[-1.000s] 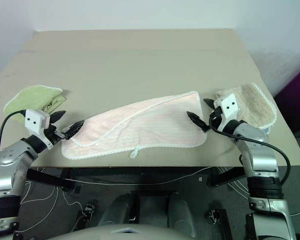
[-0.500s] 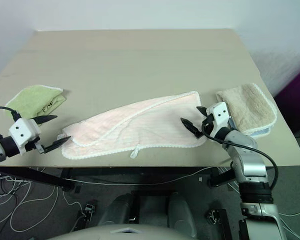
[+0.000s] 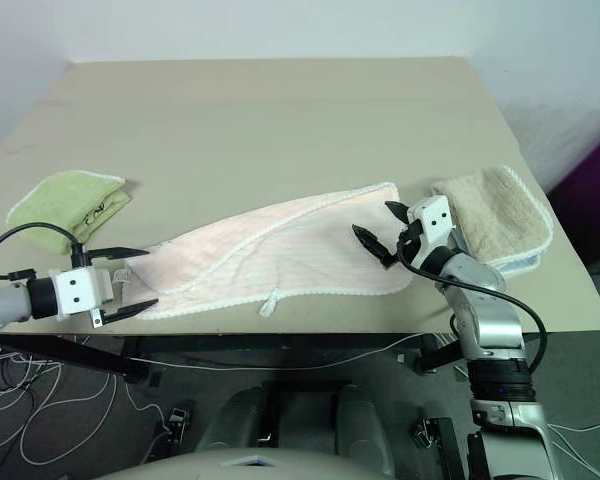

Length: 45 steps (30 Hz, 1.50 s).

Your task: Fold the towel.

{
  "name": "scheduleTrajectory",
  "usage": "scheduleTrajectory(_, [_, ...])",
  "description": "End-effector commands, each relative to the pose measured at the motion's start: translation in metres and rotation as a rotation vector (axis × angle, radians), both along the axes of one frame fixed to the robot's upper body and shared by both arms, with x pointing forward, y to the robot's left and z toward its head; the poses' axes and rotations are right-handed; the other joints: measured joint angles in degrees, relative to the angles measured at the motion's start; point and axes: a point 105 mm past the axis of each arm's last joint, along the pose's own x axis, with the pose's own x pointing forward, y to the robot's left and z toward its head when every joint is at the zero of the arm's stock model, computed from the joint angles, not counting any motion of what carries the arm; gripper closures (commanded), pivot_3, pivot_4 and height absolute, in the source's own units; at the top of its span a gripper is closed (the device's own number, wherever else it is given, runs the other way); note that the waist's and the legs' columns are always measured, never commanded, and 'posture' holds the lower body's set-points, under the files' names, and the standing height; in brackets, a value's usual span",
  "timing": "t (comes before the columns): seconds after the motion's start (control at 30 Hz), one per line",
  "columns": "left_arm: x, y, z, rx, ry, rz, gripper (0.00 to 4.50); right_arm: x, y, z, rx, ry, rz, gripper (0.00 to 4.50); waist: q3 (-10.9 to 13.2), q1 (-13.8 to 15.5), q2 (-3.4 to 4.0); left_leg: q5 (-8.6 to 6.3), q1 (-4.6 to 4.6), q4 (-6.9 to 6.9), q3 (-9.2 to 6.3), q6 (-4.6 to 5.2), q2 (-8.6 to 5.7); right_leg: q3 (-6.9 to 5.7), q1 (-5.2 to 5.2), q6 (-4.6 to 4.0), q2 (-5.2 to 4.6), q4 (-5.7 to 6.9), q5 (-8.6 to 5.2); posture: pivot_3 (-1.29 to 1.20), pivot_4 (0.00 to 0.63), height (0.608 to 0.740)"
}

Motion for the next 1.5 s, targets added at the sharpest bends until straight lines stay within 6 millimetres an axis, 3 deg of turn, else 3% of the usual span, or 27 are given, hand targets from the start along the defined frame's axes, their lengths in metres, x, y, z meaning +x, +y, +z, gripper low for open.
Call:
scheduleTrajectory(0.03, [0.006,-0.011,0.005,0.000,-0.073,-0.027,0.00,-0.001,-0.001,0.026,0.023,-0.089,-0.005,0.01,0.0,-0.1,0.00,0.00,0.00,0.00,0.00,0.00,0.00,0.00,0.00,0.00,0.01,0.00,0.00,0.00,0.150,0.740])
scheduleTrajectory(0.33, [0.013,-0.024,0.001,-0.020,-0.095,-0.041,0.00,-0.001,-0.004,0.029,0.023,-0.099,-0.026,0.01,0.0,-0.1,0.00,0.00,0.00,0.03,0.02,0.01,0.01,0.00,-0.01,0.01,0.11,0.04,0.00,0.00,0.150,0.740])
scheduleTrajectory(0.53, [0.020,-0.014,0.002,0.026,-0.140,-0.007,0.00,-0.001,-0.006,0.031,0.019,-0.105,-0.031,0.01,0.0,-0.1,0.00,0.00,0.00,0.04,0.02,0.01,0.01,-0.01,0.00,0.01,0.13,0.05,0.00,0.00,0.150,0.740])
scheduleTrajectory(0.63, [0.021,-0.011,0.005,0.023,-0.168,0.000,0.59,0.000,-0.006,0.032,0.017,-0.105,-0.031,0.00,0.0,-0.1,0.00,0.00,0.00,0.04,0.02,0.01,0.01,-0.01,0.00,0.01,0.14,0.06,0.00,0.00,0.150,0.740])
scheduleTrajectory(1.0, [0.014,-0.014,0.005,-0.093,-0.117,0.014,4.36,0.002,-0.006,0.035,-0.011,-0.112,-0.025,0.00,0.0,-0.1,0.00,0.00,0.00,0.05,0.02,0.01,0.01,-0.01,-0.01,0.01,0.13,0.06,0.00,0.00,0.150,0.740])
scheduleTrajectory(1.07, [0.017,-0.010,0.008,-0.195,-0.085,0.081,4.43,0.005,-0.005,0.034,-0.072,-0.120,-0.013,0.00,0.0,-0.1,0.00,0.00,0.00,0.05,0.02,0.02,0.01,-0.01,-0.01,0.01,0.12,0.06,0.00,0.00,0.150,0.740])
scheduleTrajectory(1.27, [0.022,-0.003,0.014,-0.377,-0.038,0.218,4.43,0.026,-0.011,0.033,-0.495,-0.247,0.019,0.00,0.0,-0.2,0.02,0.00,0.01,0.09,0.02,0.02,0.02,-0.03,-0.02,0.01,0.17,0.08,0.00,0.00,0.150,0.740])
scheduleTrajectory(1.5, [0.018,0.005,0.017,-0.435,-0.018,0.273,4.43,0.064,-0.024,0.035,-0.699,-0.286,0.001,0.00,0.0,-0.4,0.02,0.00,0.01,0.08,0.06,0.01,0.02,0.00,-0.04,0.01,0.17,0.09,0.00,0.00,0.150,0.740])
